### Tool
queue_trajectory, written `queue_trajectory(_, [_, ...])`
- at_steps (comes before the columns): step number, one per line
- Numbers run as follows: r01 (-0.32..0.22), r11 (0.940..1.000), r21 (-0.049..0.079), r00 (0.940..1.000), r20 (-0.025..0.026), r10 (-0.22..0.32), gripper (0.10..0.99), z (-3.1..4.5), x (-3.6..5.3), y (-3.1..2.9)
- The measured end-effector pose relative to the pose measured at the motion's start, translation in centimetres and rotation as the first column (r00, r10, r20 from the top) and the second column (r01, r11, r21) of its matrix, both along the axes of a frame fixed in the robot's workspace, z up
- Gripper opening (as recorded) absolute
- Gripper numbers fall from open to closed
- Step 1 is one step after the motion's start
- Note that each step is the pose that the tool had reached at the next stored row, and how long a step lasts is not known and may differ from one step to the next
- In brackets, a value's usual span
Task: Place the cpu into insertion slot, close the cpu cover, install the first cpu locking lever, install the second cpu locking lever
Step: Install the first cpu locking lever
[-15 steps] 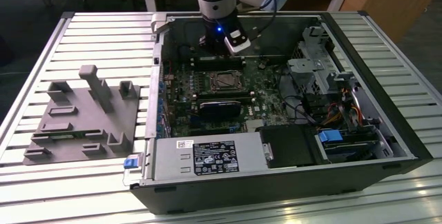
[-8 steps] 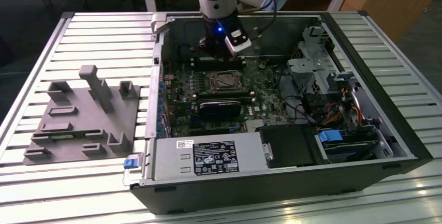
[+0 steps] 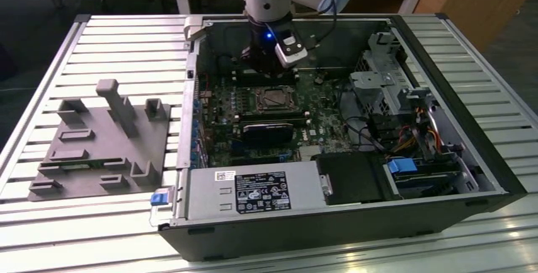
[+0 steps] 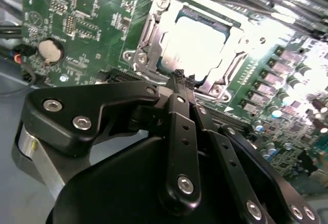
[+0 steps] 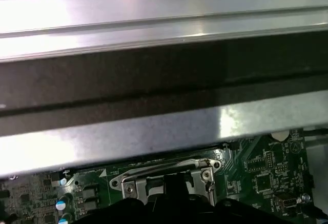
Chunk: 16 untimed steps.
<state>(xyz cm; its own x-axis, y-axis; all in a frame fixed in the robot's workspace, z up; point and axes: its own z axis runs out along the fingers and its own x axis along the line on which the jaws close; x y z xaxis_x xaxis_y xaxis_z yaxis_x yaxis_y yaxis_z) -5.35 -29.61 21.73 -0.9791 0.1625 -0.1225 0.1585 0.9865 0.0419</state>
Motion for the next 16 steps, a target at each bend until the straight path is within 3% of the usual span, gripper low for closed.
queue_trajectory(4, [0.004, 1.0, -0.005, 1.0, -0.0091, -0.004, 0.102, -0.01, 0.01, -0.35])
queue_trajectory(16, [0.014, 0.9999, -0.009, 0.9999, -0.01, -0.014, 0.102, -0.03, 0.01, -2.18])
